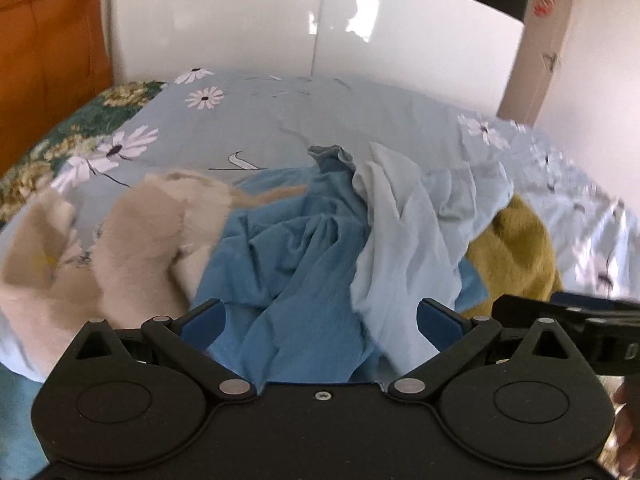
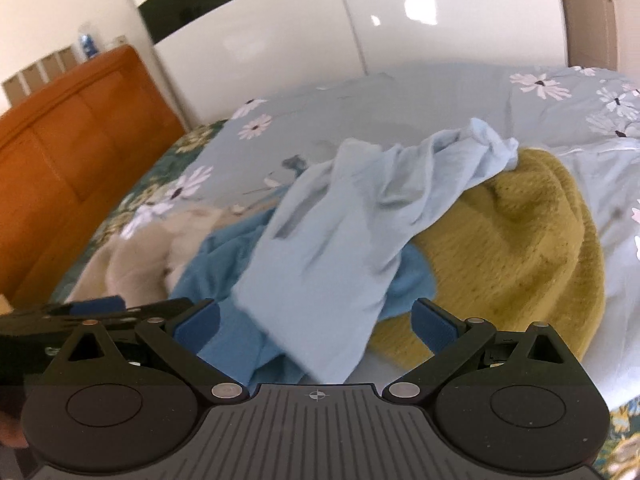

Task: Fold clothes
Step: 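Reach both grippers toward the light blue T-shirt on the pile, then grasp the light blue T-shirt with both grippers side by side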

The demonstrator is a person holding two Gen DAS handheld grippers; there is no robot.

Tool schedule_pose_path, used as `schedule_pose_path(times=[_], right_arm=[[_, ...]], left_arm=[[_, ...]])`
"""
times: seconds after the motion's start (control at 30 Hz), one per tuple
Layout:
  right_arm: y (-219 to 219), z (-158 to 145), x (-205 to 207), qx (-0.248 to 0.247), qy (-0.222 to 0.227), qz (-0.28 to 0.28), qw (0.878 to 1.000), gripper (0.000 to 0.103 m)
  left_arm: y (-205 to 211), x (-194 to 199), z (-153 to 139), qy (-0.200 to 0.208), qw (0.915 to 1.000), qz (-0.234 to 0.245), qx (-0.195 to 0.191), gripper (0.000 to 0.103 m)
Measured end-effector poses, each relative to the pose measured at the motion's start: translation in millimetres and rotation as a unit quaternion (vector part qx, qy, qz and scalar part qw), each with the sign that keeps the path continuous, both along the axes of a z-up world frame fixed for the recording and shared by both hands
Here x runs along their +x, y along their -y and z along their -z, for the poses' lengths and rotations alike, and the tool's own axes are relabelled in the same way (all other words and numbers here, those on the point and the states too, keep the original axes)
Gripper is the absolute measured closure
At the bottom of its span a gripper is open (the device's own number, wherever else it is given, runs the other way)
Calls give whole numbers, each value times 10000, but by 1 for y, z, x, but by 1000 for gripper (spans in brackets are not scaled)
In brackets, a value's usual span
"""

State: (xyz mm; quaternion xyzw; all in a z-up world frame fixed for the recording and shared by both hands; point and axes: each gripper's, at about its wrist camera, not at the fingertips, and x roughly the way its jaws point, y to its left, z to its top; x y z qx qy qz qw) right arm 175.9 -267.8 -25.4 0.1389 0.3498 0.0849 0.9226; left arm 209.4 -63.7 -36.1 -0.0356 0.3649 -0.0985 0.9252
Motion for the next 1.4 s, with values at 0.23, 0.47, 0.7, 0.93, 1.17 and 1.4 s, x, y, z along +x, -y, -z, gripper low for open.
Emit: schedule_pose_path(times=[0.23, 0.47, 0.7, 0.93, 1.17, 1.4], right_arm=[[26, 14, 53, 43, 21, 271, 9996, 1], [43, 21, 97, 102, -22, 491, 9987, 5], [45, 36, 133, 61, -260, 515, 9983, 30], [46, 49, 164, -90, -513, 528, 9972, 51], [47, 59, 170, -84, -751, 688, 9948, 69], [48, 49, 165, 284, -706, 679, 9948, 98]], left_arm=[[16, 32, 9, -40, 9999, -8, -119, 4], [32, 59, 26, -162, 9993, 276, -187, 16], [44, 74, 38, -260, 9987, 418, -130, 38], [53, 86, 50, -400, 9977, 514, -197, 60], [55, 89, 53, -461, 9970, 589, -214, 80], [62, 93, 47, -566, 9970, 509, -127, 93]])
